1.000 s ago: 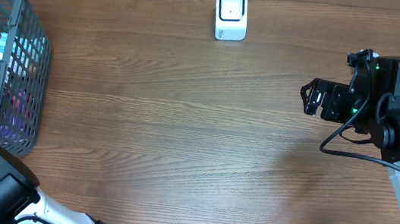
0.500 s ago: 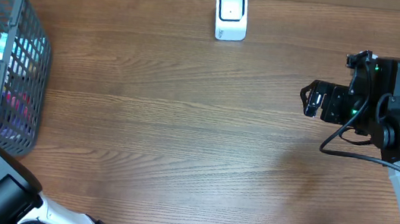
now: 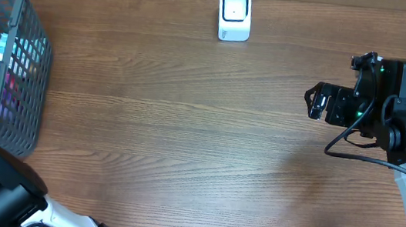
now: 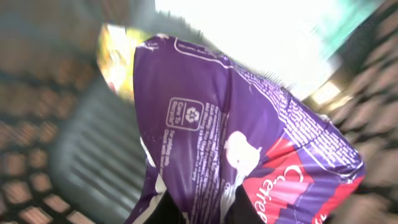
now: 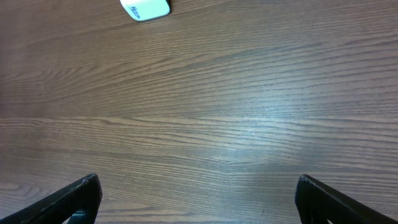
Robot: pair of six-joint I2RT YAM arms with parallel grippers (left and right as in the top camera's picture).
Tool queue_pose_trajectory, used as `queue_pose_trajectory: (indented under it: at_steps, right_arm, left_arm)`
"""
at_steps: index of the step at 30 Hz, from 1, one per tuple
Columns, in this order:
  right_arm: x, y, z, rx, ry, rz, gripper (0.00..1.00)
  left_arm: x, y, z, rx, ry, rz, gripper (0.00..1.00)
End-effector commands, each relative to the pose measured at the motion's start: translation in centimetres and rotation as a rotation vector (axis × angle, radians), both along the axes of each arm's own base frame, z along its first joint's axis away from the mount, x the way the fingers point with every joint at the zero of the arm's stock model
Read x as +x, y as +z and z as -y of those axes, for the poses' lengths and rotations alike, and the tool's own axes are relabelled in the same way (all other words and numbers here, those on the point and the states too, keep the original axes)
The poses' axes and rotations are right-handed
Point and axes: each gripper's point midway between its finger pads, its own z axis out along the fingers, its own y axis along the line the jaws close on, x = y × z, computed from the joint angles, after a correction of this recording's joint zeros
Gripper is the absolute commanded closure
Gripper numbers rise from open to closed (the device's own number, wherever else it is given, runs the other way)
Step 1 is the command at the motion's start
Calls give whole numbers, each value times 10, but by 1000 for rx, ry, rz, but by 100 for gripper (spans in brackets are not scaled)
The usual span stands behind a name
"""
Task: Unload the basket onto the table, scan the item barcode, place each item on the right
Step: 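Carry the purple pack with the left gripper and place it mid-table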
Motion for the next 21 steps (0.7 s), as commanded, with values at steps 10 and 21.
queue_pose_trajectory:
  at_steps: [10,21]
  right_arm:
    - [-2,7,-3,3,12,12,0]
    - [0,8,-2,5,6,18,0]
  left_arm:
    - [50,251,172,202,-209,461,96]
    - [91,89,408,-321,-520,108,96]
